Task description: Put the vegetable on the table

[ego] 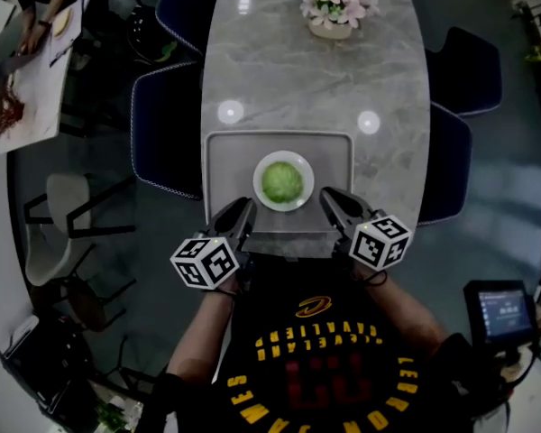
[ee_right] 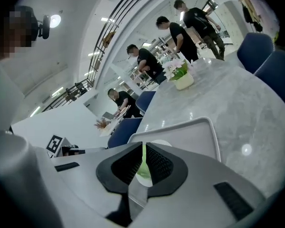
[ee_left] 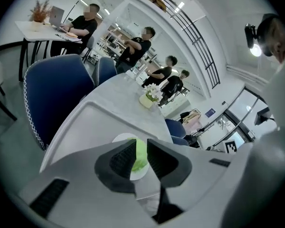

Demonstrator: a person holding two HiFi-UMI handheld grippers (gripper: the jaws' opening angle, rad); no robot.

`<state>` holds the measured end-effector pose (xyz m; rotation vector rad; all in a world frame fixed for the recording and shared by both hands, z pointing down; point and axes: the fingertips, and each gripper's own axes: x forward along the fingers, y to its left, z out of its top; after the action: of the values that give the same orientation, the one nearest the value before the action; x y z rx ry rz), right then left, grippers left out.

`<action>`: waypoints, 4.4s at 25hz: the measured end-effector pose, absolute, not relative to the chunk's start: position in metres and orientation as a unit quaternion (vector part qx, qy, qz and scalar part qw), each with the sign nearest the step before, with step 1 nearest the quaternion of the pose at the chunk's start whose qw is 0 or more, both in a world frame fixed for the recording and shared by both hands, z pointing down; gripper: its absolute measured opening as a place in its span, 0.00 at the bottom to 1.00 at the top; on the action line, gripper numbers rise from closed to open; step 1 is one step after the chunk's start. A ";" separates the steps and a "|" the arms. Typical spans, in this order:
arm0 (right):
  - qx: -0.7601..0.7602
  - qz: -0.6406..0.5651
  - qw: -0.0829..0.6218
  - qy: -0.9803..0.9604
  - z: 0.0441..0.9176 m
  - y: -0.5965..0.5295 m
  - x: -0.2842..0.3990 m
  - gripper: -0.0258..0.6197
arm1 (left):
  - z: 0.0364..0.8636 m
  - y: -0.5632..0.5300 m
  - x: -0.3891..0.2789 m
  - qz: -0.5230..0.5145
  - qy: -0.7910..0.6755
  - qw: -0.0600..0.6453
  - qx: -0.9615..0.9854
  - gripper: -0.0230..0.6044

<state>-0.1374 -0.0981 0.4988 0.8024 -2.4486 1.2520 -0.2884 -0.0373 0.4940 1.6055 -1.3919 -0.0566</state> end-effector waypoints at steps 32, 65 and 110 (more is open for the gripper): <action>0.294 0.536 0.236 -0.755 0.612 -0.100 -0.145 0.14 | 0.614 -0.045 -0.289 0.078 -0.519 0.620 0.584 0.14; 0.304 0.589 0.182 -0.726 0.608 -0.099 -0.139 0.10 | 0.604 -0.051 -0.275 0.060 -0.470 0.654 0.589 0.09; 0.389 0.583 0.095 -0.707 0.569 -0.056 0.116 0.10 | 0.573 -0.031 -0.027 0.093 -0.395 0.652 0.640 0.09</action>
<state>0.1163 -0.0556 0.5692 1.1545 -2.0945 1.7279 -0.0269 -0.0311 0.5732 1.4537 -0.8965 0.2109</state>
